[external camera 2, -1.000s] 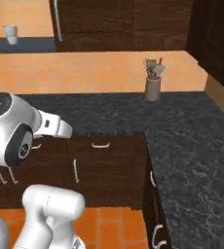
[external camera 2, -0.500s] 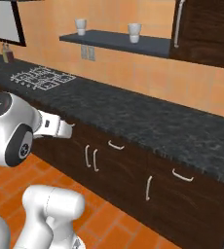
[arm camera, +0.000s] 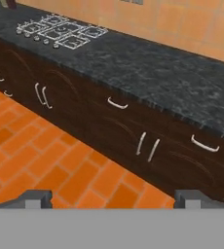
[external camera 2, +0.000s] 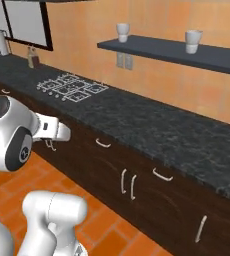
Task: Navigate to the stove.
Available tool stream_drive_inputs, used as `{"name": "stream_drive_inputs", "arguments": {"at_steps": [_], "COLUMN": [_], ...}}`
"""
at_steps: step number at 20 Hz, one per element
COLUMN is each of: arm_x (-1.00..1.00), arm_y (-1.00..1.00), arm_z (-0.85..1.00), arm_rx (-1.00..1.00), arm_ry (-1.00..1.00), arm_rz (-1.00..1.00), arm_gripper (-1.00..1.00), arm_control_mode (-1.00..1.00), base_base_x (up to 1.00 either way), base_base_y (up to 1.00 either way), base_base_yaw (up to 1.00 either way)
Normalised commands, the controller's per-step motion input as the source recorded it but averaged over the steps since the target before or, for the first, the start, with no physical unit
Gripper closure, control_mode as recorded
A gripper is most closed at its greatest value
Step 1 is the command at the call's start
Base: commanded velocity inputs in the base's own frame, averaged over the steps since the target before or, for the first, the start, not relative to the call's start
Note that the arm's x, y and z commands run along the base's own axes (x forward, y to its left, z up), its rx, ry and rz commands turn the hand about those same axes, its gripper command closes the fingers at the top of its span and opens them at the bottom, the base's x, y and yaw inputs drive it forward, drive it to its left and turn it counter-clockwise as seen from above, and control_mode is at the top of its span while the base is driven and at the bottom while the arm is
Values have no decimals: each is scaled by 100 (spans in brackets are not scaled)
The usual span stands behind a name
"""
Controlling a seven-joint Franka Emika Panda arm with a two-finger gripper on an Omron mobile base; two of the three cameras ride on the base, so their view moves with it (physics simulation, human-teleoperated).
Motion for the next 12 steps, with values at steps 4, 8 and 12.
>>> {"name": "stream_drive_inputs", "arguments": {"at_steps": [4, 8, 12], "arm_x": [0, 0, 0], "arm_y": [0, 0, 0], "arm_z": [0, 0, 0], "arm_rx": [0, 0, 0], "arm_ry": [0, 0, 0], "arm_rz": [0, 0, 0], "arm_gripper": [-100, -100, -100], "arm_control_mode": [100, 100, 100], "base_base_x": [100, 100, 69], "base_base_y": [100, 100, 99], "base_base_yaw": [-29, -47, -47]}}
